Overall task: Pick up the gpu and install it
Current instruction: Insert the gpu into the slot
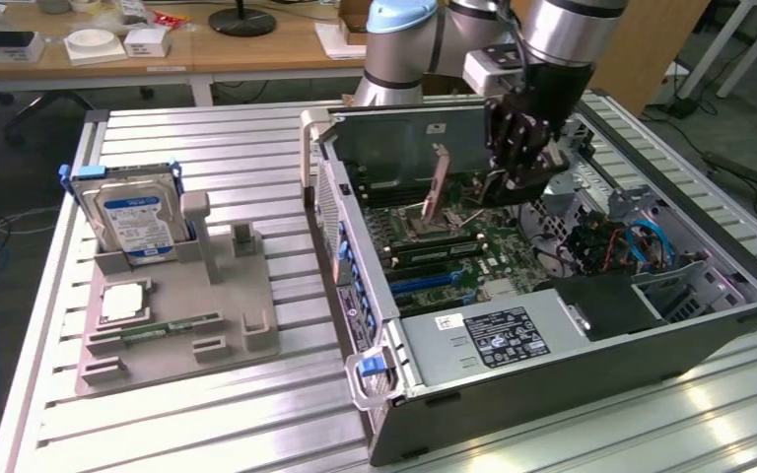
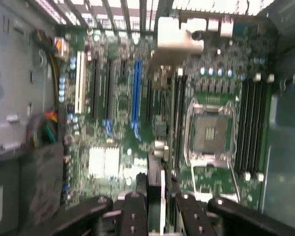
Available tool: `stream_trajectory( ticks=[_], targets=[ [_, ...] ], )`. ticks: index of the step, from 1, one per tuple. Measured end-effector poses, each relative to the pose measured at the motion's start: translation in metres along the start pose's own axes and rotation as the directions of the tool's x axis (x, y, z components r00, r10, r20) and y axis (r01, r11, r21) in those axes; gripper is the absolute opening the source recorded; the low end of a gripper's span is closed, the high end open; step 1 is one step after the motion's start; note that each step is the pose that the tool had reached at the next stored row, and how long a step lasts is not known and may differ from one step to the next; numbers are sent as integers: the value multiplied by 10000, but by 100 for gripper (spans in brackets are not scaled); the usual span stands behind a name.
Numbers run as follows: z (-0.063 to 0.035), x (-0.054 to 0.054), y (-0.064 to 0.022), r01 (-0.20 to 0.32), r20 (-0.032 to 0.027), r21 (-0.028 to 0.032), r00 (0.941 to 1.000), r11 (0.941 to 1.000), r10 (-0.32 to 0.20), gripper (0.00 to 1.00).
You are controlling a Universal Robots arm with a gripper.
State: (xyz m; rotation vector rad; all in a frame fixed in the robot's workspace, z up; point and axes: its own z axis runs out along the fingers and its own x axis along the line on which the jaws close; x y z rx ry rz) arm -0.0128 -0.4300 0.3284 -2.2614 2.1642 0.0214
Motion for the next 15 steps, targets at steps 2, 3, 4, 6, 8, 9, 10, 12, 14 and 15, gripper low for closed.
stream_trajectory(
  ticks=[2, 3, 4, 6, 8, 9, 10, 12, 14, 15],
  targets=[
    [14, -4, 90, -3, -1, 2, 10000, 10000, 3, 27],
    [19, -5, 134, -2, -1, 0, 10000, 10000, 2, 27],
    [23, -6, 161, -2, -1, 0, 10000, 10000, 2, 27],
    [34, -8, 191, -3, 1, 2, 10000, 10000, 3, 27],
    [44, -4, 200, -2, -2, 1, 10000, 10000, 2, 27],
    [47, 7, 201, 0, -2, 0, 10000, 10000, 0, 27],
    [49, 22, 202, -1, -1, 0, 10000, 10000, 1, 27],
    [54, 50, 204, -2, -1, 1, 10000, 10000, 2, 27],
    [64, 59, 230, -5, 2, 2, 10000, 10000, 5, 27],
    [71, 58, 264, -2, 0, 3, 10000, 10000, 2, 27]
  ],
)
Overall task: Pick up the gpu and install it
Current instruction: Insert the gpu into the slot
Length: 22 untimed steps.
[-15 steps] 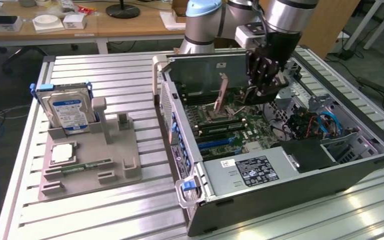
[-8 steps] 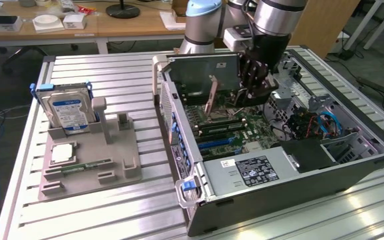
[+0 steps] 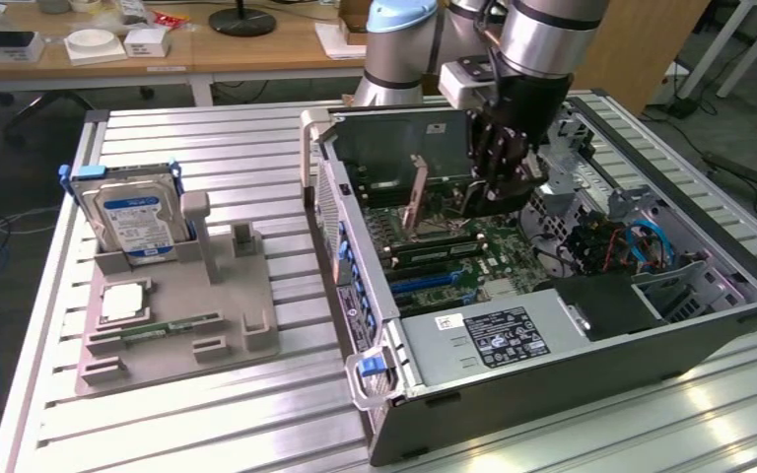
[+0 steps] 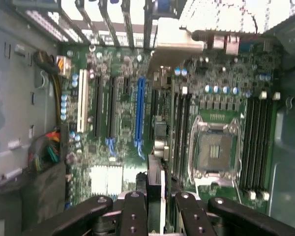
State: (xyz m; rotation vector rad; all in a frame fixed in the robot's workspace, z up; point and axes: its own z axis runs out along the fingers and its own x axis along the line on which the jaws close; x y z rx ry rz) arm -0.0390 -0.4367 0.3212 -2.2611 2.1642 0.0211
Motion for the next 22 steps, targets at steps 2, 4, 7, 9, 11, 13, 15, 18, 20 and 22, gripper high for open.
stream_trajectory(
  ticks=[2, 4, 7, 9, 11, 13, 15, 18, 20, 22],
  targets=[
    [16, -3, 91, 0, -1, -2, 10000, 10000, 0, 27],
    [35, -6, 153, -1, 1, 0, 10000, 10000, 1, 27],
    [56, 4, 171, 1, -2, -2, 10000, 10000, -1, 27],
    [65, 28, 173, 0, -1, -2, 10000, 10000, 0, 27],
    [73, 49, 174, 0, -1, -2, 10000, 10000, 0, 27],
    [88, 57, 182, -3, 1, -1, 10000, 10000, 3, 27],
    [111, 56, 227, 0, -2, -1, 10000, 10000, 0, 27],
    [154, 53, 312, -1, -1, -1, 10000, 10000, 1, 27],
    [189, 55, 315, 1, -1, -1, 10000, 10000, -1, 27],
    [225, 57, 316, 4, -5, -2, 10000, 10000, -4, 27]
  ],
)
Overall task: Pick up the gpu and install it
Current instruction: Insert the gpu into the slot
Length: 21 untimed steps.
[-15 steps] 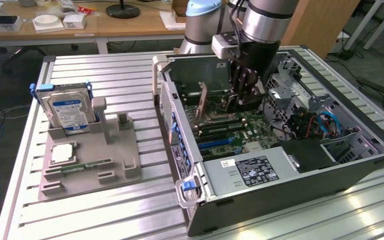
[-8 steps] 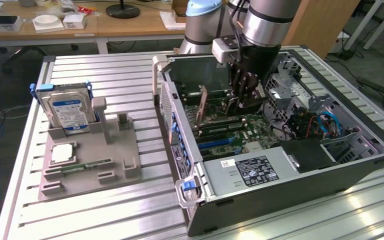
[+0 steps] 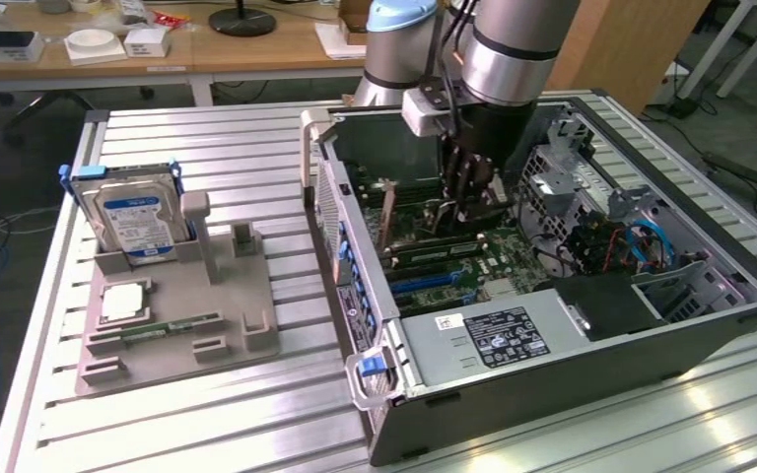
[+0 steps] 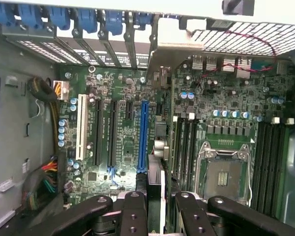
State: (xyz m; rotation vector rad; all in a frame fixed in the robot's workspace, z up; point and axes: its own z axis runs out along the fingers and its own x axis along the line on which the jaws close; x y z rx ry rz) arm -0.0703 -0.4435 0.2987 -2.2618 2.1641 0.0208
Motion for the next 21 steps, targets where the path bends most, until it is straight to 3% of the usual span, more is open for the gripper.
stream_trajectory(
  ticks=[2, 4, 8, 10, 13, 21],
  targets=[
    [30, 1, 0, 14, -6, 7, 10000, 10000, -14, 27],
    [51, 1, 1, 38, -9, 57, 10000, 10000, -38, 27],
    [79, 1, 6, 128, -24, 297, 9999, 9995, -128, 27],
    [99, 1, 14, 128, -25, 355, 9999, 9993, -127, 27],
    [131, 13, 21, 83, -28, 381, 10000, 9992, -82, 27],
    [158, 48, 48, 15, -29, 384, 10000, 9993, -14, 27]
  ],
)
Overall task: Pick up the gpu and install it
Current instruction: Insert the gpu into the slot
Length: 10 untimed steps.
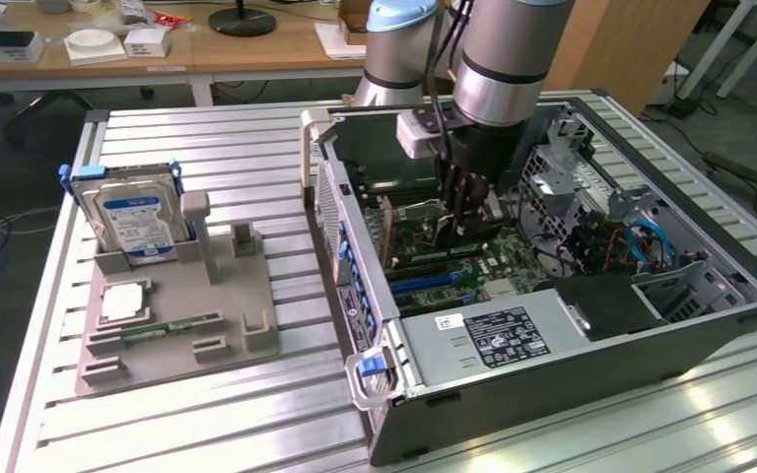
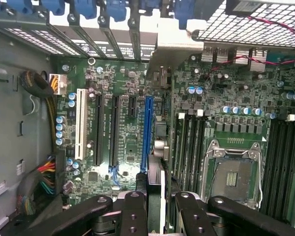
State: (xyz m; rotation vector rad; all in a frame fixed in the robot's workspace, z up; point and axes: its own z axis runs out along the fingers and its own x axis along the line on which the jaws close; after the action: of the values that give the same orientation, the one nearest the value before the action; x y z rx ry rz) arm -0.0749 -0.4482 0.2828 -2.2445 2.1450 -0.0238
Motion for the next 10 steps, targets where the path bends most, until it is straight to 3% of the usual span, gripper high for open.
stream_trajectory(
  ticks=[6, 10],
  targets=[
    [10, 55, 10, -3, 1, 2, 10000, 10000, 3, 27],
    [25, 52, 75, -1, 1, 1, 10000, 10000, 1, 27]
  ],
)
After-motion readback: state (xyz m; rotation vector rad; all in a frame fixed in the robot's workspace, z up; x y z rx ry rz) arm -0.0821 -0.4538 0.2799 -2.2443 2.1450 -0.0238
